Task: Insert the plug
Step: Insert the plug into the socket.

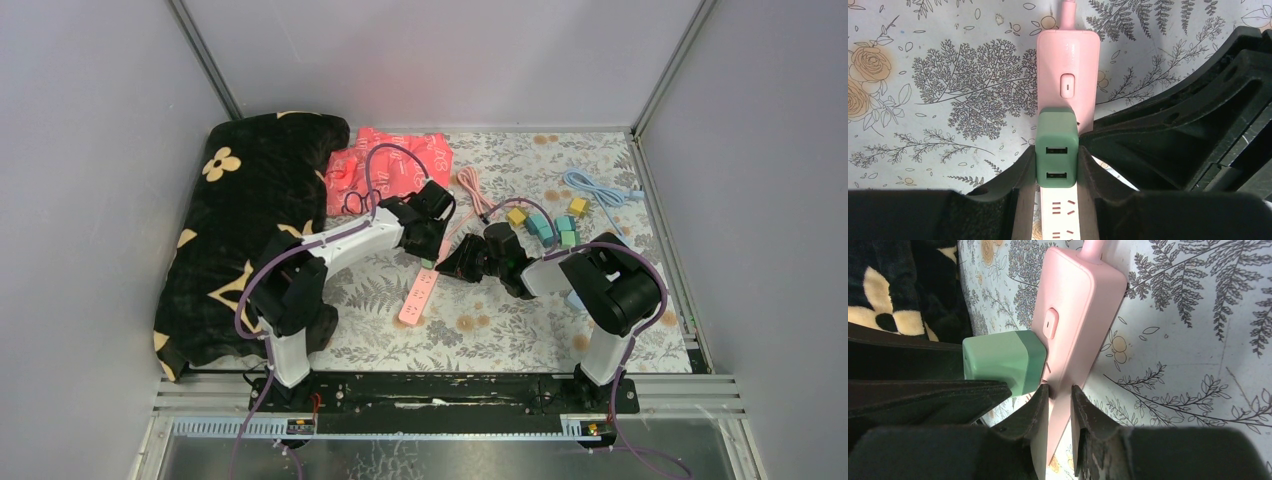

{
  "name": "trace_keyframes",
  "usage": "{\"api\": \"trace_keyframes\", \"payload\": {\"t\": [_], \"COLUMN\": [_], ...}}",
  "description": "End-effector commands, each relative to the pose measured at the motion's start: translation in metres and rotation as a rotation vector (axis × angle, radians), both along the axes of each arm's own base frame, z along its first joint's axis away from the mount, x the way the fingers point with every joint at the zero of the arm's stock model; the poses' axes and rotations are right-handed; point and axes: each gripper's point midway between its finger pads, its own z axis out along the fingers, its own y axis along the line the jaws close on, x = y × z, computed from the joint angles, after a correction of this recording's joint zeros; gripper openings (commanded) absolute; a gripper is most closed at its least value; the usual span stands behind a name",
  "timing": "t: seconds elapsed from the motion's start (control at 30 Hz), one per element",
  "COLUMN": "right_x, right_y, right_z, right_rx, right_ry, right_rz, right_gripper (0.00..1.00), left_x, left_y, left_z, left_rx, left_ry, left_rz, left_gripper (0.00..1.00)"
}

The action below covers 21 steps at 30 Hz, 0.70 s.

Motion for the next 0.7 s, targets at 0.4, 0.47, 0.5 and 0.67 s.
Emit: {"api": "trace_keyframes", "payload": {"t": [0.4, 0.47, 0.5, 0.67], "right_x": [-0.01, -0.009, -0.008, -0.006], "right_y": [-0.004, -0.003, -0.002, 0.001], "right_z": [-0.03, -0.028, -0.027, -0.021], "right_rx": [-0.141, -0.139, -0.139, -0.143], "right_ry": [0.016, 0.01, 0.007, -0.013], "right_rz": [0.025, 0.026, 0.028, 0.038], "right_gripper": [0.24, 0.24, 0.25, 0.27], "left_x": [-0.049, -0.052, -0.053, -0.052], "left_y": [0.006, 0.011, 0.014, 0.015], "left_z": [-0.085, -0.09, -0.092, -0.094], "left_rx": [0.142, 0.154, 0.161, 0.165], "left_ry": [0.156, 0.159, 0.158, 0.154], "left_rz": [-0.018, -0.013, -0.008, -0.001], "left_gripper": [0.0, 0.0, 0.0, 0.0]}}
